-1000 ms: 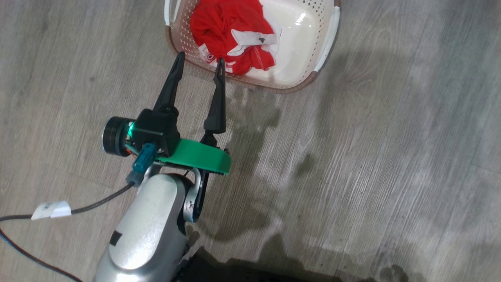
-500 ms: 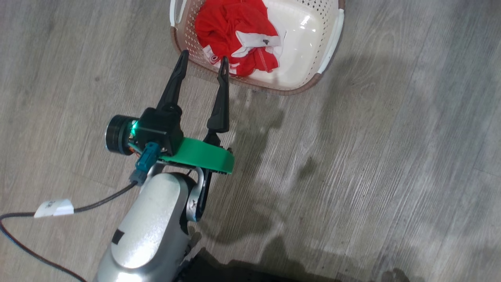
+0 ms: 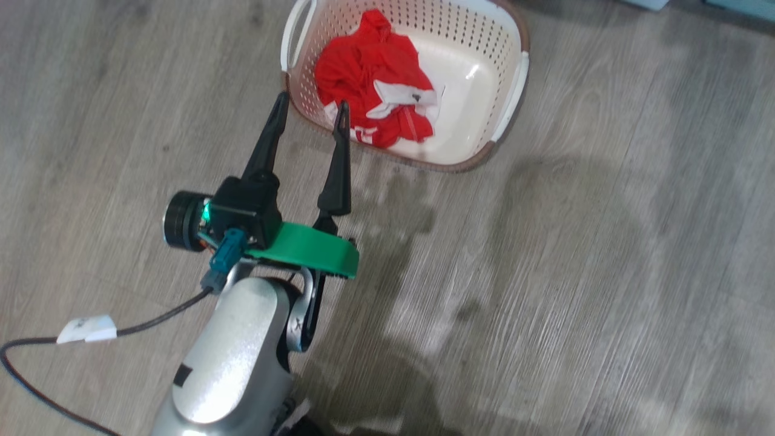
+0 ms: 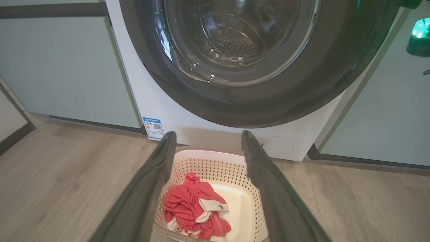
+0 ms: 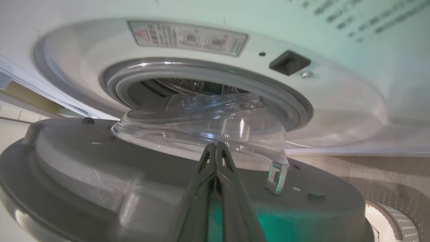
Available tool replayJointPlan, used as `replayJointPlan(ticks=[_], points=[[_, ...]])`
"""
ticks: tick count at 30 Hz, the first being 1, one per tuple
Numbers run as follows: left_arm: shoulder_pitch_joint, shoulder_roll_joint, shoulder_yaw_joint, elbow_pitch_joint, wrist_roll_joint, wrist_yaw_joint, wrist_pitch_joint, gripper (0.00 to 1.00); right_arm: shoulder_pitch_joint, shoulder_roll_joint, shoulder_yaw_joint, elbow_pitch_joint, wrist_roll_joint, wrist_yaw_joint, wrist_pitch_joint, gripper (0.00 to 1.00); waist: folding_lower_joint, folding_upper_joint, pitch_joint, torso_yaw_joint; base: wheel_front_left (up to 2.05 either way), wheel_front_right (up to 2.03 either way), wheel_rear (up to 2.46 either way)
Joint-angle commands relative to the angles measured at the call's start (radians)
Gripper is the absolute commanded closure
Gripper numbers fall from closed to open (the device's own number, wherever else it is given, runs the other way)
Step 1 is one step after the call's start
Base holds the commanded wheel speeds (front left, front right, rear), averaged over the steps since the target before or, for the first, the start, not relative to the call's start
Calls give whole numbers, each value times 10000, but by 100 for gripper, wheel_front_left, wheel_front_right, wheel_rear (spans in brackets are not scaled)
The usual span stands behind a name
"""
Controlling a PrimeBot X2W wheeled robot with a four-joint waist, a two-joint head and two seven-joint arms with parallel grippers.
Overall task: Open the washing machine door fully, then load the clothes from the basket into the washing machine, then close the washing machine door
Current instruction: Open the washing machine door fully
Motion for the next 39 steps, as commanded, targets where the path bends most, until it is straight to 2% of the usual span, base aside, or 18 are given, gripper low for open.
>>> replayJointPlan(ticks=[1, 21, 39], points=[[197, 139, 342, -205, -54, 30, -95, 0, 173, 388, 100, -439, 131, 8, 193, 100, 0, -1, -311, 24, 0, 0, 0], [1520, 139, 901, 48, 23, -200, -95, 0, 3473, 1052, 449, -1852, 1201, 8, 765, 100, 0, -1, -2505, 384, 0, 0, 0], [2316, 139, 1200, 137, 102, -260, -95, 0, 5604, 2024, 1207, -2568, 1854, 8, 1159, 100, 0, -1, -3639, 1481, 0, 0, 0]])
